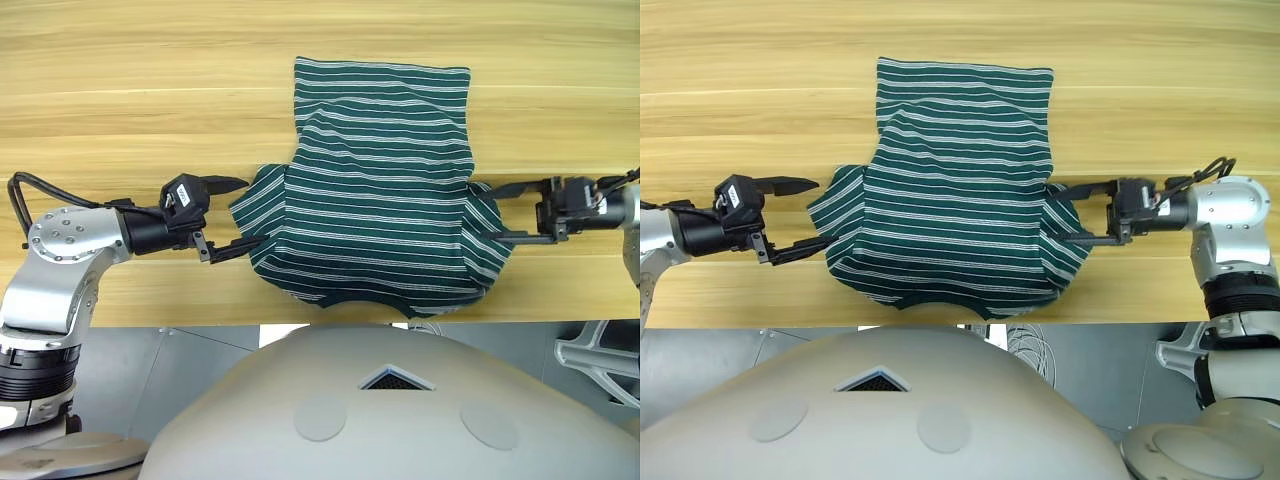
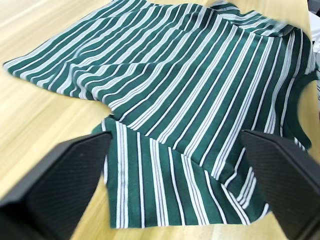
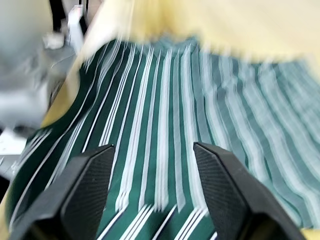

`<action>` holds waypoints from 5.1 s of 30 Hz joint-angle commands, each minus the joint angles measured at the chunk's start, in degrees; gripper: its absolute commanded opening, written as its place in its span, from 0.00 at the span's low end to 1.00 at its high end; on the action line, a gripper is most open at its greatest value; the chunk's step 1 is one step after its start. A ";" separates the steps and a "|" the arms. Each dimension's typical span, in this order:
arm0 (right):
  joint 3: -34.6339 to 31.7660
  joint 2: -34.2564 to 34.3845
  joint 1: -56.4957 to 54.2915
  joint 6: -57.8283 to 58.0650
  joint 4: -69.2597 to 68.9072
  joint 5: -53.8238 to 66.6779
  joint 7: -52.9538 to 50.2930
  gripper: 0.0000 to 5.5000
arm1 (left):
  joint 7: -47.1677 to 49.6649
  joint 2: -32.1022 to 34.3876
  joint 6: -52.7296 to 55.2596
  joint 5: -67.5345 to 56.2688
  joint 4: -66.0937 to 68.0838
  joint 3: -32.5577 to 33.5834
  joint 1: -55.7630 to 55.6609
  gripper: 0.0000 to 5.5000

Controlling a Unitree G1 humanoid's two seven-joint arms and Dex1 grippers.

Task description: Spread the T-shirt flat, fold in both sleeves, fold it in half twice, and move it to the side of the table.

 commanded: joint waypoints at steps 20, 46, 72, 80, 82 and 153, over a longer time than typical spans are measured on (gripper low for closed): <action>14.19 25.68 -19.03 13.54 17.99 -41.00 -21.34 0.54 | 30.64 -31.61 6.48 -8.45 5.75 10.70 16.60 0.98; 9.03 27.16 -17.92 10.21 16.51 -40.67 -22.52 0.54 | 30.47 -31.39 1.70 -0.77 14.75 0.77 12.11 0.49; 6.75 27.58 -19.90 8.53 18.57 -40.97 -23.95 0.54 | 29.13 -31.77 3.51 -10.90 -2.52 0.36 10.64 0.01; 6.51 27.81 -20.62 6.53 19.95 -42.77 -24.18 0.54 | 29.26 -26.01 10.84 -1.21 2.46 -14.43 3.04 0.01; 6.48 27.73 -20.06 6.23 19.31 -42.91 -24.20 0.54 | 29.47 -25.27 10.97 1.74 5.25 -16.81 1.67 0.01; -22.43 20.41 10.03 45.88 -14.45 -17.97 -42.61 0.81 | 24.16 -43.26 -24.76 26.03 102.49 -7.73 -65.14 0.70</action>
